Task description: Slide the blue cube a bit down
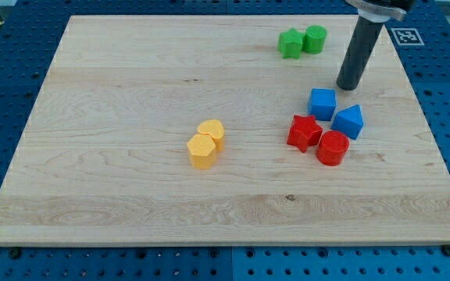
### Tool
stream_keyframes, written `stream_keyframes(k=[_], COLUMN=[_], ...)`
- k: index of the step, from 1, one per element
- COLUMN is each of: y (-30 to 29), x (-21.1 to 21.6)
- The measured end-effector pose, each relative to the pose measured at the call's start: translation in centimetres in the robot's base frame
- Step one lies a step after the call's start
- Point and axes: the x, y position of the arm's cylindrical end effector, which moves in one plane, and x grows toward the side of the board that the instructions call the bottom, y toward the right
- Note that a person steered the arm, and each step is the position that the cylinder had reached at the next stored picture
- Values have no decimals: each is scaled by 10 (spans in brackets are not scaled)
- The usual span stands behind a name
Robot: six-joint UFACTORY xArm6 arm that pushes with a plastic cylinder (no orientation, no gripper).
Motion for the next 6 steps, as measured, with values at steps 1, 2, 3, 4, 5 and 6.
stream_keyframes(k=[1, 2, 3, 4, 5, 6], y=[-2, -2, 3, 13, 0, -31], x=[39, 45, 41, 8, -3, 1])
